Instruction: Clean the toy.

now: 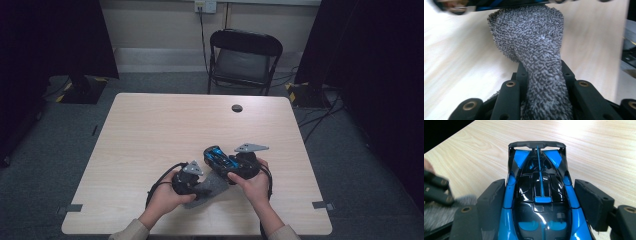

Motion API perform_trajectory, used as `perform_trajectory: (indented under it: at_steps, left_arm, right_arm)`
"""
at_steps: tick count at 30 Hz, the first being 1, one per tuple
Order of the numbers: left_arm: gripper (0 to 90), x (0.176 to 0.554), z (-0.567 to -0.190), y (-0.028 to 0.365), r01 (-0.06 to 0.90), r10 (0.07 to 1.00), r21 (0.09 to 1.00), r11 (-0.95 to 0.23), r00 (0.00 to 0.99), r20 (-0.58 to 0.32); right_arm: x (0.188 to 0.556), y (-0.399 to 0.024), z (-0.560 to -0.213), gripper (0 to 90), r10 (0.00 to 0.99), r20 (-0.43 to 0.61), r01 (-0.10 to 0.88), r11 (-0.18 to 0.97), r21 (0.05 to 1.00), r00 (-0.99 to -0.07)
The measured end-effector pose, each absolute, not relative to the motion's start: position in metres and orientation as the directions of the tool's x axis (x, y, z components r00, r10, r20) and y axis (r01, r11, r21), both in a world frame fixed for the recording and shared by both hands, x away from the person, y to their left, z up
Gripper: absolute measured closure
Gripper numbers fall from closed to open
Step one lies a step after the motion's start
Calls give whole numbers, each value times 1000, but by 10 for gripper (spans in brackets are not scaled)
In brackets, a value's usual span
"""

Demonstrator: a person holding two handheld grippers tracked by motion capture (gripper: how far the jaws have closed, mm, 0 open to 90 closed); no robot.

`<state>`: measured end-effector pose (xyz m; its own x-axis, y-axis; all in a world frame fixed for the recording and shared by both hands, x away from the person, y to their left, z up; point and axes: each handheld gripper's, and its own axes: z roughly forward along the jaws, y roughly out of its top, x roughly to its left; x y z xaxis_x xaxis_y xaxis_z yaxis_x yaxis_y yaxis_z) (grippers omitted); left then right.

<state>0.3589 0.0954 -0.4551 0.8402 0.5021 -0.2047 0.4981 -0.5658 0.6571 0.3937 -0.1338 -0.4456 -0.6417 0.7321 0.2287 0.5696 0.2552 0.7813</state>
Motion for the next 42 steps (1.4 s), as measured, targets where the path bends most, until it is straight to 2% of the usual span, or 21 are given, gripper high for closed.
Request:
perform_trajectory:
  at_steps: [6, 18, 42]
  left_arm:
    - [694, 369, -455, 118, 555, 594, 655, -512, 780, -196]
    - [693, 381, -457, 155, 611, 700, 669, -423, 689, -187]
    - [694, 388, -458, 180, 628, 754, 685, -369, 634, -174]
  right_arm:
    - [392, -134, -448, 272, 729, 227, 567, 258, 783, -646]
    - [383, -137, -462, 272, 722, 238, 577, 265, 773, -649]
    - [368, -99, -484, 272, 675, 214, 550, 333, 765, -706]
